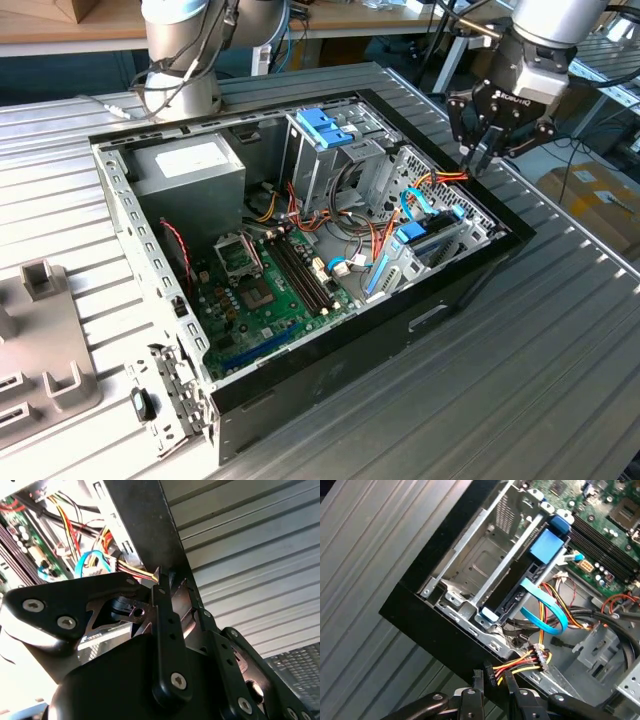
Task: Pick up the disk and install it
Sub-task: 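Insert the second disk wire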
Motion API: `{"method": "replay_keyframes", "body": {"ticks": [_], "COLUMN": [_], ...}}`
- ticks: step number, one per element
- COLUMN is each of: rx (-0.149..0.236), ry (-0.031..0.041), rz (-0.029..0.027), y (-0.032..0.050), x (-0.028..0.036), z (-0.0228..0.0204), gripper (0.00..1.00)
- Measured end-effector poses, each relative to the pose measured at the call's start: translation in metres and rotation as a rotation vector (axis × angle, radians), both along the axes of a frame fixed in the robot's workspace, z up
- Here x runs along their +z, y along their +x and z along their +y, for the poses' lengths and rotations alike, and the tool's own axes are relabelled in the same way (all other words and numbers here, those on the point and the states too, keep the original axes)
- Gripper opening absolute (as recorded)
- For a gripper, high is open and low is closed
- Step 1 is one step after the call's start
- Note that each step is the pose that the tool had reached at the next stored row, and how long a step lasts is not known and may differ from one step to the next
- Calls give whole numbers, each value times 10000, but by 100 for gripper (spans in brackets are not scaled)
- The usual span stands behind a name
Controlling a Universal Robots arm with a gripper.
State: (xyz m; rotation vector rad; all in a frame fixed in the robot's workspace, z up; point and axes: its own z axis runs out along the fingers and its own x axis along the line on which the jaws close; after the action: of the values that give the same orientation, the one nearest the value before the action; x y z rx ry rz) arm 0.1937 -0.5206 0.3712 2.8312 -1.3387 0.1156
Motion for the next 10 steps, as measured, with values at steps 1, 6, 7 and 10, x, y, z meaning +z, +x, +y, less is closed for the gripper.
{"method": "replay_keyframes", "body": {"ticks": [1, 6, 7, 10], "rx": [176, 927, 1001, 1063], "ry": [-128, -573, -574, -574], "rz": [2, -4, -6, -8], "y": [0, 1, 0, 0], "x": [-3, -7, -7, 21], "z": [0, 0, 1, 3], "gripper": [29, 29, 29, 29]}}
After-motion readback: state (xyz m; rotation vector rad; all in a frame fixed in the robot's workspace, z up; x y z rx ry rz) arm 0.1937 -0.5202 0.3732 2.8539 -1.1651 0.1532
